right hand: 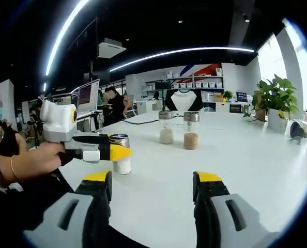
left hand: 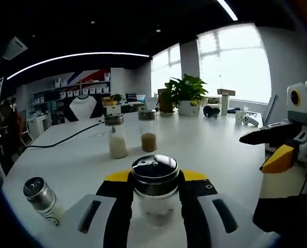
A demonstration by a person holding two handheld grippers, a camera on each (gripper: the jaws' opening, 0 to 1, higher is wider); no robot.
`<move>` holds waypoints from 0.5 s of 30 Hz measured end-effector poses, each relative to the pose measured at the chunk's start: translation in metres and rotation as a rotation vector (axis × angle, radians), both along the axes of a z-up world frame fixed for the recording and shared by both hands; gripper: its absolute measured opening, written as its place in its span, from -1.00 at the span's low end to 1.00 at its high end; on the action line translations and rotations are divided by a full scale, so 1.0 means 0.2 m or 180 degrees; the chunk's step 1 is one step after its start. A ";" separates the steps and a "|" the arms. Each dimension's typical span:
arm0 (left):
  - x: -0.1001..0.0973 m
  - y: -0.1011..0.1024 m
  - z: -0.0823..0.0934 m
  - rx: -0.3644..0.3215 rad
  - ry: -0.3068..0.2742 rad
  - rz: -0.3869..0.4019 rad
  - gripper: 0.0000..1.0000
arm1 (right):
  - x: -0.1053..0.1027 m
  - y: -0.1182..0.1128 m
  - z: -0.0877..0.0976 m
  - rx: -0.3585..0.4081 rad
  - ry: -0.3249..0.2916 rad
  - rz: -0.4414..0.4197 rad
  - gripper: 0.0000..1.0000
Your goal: Rotate the seasoning bottle until the label or dispensing opening points toward the visible target arrow and the bottle remains upright within the marked orientation range
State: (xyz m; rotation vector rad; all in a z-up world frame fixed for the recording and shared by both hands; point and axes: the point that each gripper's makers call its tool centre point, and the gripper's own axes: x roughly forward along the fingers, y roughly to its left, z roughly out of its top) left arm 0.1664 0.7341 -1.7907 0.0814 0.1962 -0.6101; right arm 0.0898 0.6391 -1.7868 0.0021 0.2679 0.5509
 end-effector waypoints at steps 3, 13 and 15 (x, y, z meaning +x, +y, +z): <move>-0.02 -0.01 0.02 0.0042 0.0056 -0.0073 -0.28 | -0.02 0.05 -0.03 0.0017 0.0033 0.0063 0.24; -0.13 -0.09 0.17 -0.0019 -0.0090 -0.0363 -0.27 | -0.05 0.13 -0.01 0.0086 0.0029 0.0157 0.21; -0.16 -0.11 0.20 -0.0055 -0.0109 -0.0413 -0.27 | -0.06 0.16 0.01 0.0128 -0.0013 0.0190 0.20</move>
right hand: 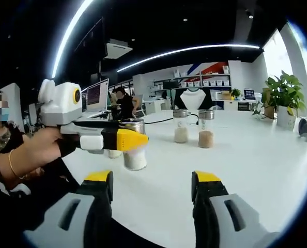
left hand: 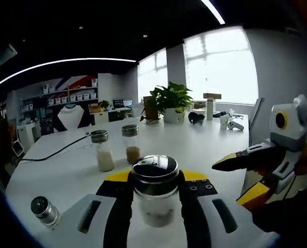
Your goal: Rotate the seasoning bottle until the label or dispensing opening points toward the visible target arrow and the bottle remains upright within the marked orientation range
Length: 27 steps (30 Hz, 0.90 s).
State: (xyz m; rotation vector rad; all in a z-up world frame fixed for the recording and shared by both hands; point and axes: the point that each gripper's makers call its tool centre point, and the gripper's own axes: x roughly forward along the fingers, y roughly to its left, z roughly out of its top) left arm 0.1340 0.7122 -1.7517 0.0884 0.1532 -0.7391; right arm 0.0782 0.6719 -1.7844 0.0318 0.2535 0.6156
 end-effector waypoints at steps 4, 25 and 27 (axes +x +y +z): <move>-0.06 -0.03 0.04 -0.0048 0.0002 -0.0091 -0.27 | -0.01 0.06 0.02 0.0036 -0.0040 0.0059 0.19; -0.40 -0.17 0.25 -0.0549 0.0207 -0.0920 -0.27 | -0.15 0.22 0.19 0.0677 -0.0281 0.0442 0.01; -0.41 -0.17 0.27 -0.0560 0.0202 -0.0954 -0.27 | -0.16 0.21 0.19 0.0619 -0.0330 0.0448 -0.08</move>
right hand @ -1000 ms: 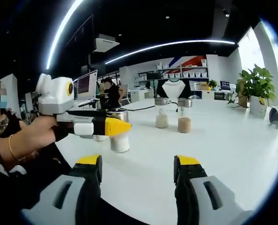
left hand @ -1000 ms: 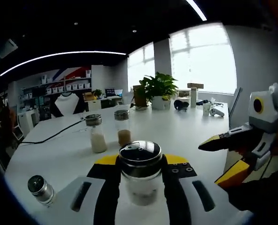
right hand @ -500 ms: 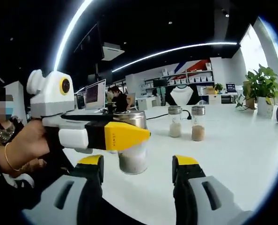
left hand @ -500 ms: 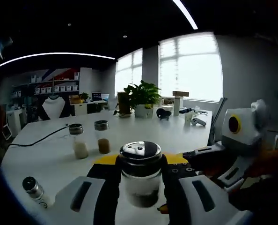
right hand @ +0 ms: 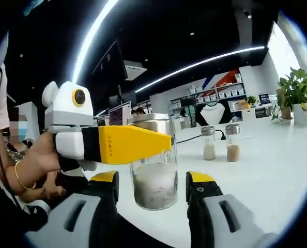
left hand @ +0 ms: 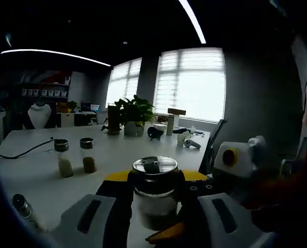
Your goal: Rotate the seasoning bottle until the label or dispensing opening points toward the visible target arrow and the bottle remains upright within the marked orientation range
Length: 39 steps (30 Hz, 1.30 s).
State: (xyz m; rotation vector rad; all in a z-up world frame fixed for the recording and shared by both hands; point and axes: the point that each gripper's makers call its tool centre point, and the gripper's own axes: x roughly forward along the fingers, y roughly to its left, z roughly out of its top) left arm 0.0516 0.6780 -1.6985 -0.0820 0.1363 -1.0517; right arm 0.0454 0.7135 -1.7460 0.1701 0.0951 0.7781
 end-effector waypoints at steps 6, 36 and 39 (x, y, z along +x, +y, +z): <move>-0.03 0.00 0.02 0.0049 -0.0042 -0.0073 -0.27 | -0.02 -0.03 0.02 0.0121 0.0003 0.0013 -0.30; -0.01 -0.06 -0.04 0.0342 -0.0155 0.0098 -0.29 | -0.01 -0.09 -0.08 -0.0308 0.0127 -0.0297 -0.39; -0.01 -0.07 -0.03 0.0231 -0.0116 0.0112 -0.30 | -0.01 -0.09 -0.08 -0.0312 0.0148 -0.0345 -0.39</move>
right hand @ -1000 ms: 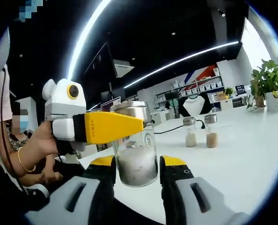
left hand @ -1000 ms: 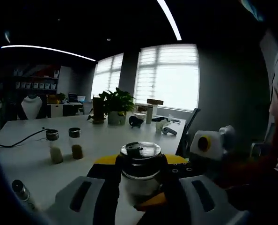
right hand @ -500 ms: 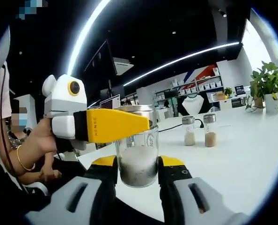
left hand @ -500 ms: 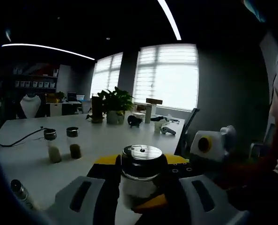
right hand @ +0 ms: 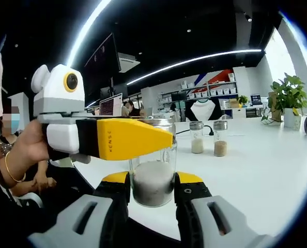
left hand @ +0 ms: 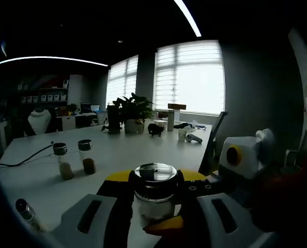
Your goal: Rotate the seasoning bottle until the label or dispensing opening points toward the visible target arrow and the bottle remains upright within the marked orientation range
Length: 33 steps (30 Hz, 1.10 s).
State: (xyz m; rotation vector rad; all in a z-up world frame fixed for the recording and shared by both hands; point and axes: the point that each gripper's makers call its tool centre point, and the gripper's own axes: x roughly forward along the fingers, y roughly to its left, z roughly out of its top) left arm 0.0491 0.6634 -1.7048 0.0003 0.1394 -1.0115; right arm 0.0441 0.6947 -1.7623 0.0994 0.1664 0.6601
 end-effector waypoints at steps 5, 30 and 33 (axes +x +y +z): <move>0.00 -0.01 -0.02 0.0098 -0.0061 0.0054 -0.29 | 0.01 -0.01 -0.01 -0.0040 0.0016 -0.0058 -0.39; 0.01 0.01 -0.05 0.0249 -0.0203 0.0186 -0.28 | 0.00 0.00 -0.01 -0.0014 0.0057 -0.0017 -0.39; -0.02 0.01 -0.05 0.0432 -0.0348 -0.0070 -0.28 | -0.01 0.02 0.00 0.0057 0.0069 0.0108 -0.39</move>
